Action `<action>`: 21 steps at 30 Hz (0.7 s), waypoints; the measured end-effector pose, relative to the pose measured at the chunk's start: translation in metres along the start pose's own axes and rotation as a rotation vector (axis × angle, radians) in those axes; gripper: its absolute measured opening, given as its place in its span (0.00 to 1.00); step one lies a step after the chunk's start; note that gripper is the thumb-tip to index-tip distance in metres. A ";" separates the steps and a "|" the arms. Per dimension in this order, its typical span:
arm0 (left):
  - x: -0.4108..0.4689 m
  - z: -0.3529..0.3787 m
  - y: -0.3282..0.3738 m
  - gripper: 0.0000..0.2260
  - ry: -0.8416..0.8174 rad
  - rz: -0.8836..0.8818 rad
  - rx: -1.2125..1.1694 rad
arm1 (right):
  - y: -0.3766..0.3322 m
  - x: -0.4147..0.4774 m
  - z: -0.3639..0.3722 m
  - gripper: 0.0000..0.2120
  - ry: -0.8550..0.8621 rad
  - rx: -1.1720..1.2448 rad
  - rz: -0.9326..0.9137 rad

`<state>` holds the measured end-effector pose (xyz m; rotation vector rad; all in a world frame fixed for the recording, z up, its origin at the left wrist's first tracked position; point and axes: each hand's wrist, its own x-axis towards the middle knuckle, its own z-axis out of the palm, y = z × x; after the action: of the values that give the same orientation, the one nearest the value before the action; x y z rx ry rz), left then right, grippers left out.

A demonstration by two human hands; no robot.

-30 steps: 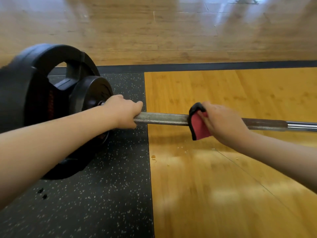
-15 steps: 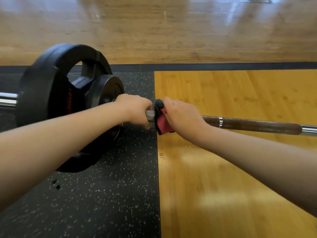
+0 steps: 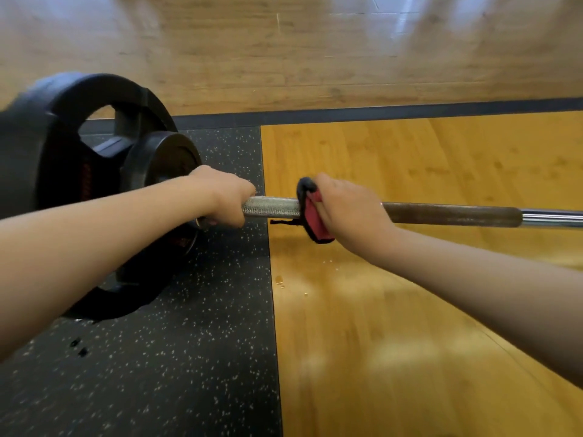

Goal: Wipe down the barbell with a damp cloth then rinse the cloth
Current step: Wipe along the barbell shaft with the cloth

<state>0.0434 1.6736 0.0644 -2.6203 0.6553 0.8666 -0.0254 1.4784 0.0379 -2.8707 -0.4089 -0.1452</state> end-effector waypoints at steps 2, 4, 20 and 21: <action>-0.008 0.018 0.008 0.11 0.309 -0.046 0.177 | -0.025 0.014 0.013 0.11 0.092 0.026 -0.085; -0.015 0.036 0.015 0.10 0.536 -0.079 0.311 | -0.051 0.026 0.021 0.10 0.121 0.053 -0.120; 0.013 -0.011 -0.001 0.26 -0.272 0.105 -0.457 | 0.041 -0.018 -0.018 0.07 -0.090 -0.184 0.044; 0.016 -0.011 -0.001 0.26 -0.329 0.101 -0.529 | 0.047 -0.021 -0.019 0.08 -0.090 -0.172 0.060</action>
<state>0.0605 1.6652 0.0632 -2.7893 0.5238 1.6520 -0.0327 1.4242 0.0433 -3.0643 -0.3422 -0.0430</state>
